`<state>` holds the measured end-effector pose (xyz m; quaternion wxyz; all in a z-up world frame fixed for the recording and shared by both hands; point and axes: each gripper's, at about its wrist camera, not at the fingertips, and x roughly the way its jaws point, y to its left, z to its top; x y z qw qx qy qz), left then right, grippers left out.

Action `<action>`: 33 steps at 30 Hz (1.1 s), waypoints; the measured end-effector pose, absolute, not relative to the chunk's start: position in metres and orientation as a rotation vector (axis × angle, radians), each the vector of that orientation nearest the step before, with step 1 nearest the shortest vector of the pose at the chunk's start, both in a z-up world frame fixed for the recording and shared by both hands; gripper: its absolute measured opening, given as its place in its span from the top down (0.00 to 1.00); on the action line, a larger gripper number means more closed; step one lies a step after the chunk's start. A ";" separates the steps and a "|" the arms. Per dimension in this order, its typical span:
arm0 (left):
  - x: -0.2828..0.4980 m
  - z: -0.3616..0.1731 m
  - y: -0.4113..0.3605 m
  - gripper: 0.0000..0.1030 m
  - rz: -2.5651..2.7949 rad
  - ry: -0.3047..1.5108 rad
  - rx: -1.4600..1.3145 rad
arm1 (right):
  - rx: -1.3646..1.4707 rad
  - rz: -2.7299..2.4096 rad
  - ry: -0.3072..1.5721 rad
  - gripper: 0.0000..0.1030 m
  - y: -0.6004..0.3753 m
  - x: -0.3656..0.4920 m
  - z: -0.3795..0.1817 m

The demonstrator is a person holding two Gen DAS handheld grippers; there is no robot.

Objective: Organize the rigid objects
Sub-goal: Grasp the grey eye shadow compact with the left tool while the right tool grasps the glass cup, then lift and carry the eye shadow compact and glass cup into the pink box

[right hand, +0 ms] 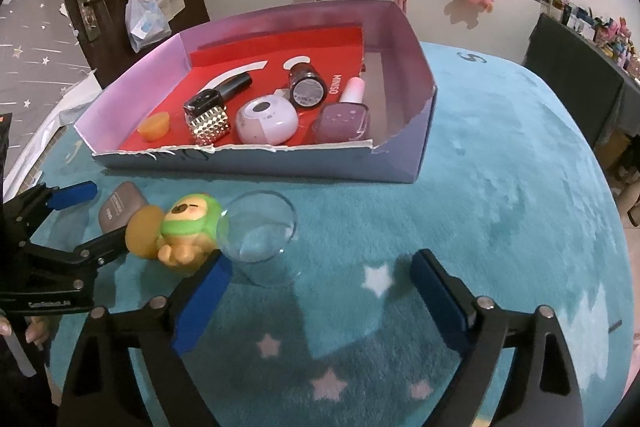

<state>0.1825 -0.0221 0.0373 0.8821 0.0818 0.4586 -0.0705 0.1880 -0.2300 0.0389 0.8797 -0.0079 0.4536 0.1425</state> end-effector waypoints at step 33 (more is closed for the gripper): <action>0.173 0.052 -0.023 0.53 -0.279 0.898 0.084 | -0.010 0.422 0.856 0.58 -0.211 0.177 0.057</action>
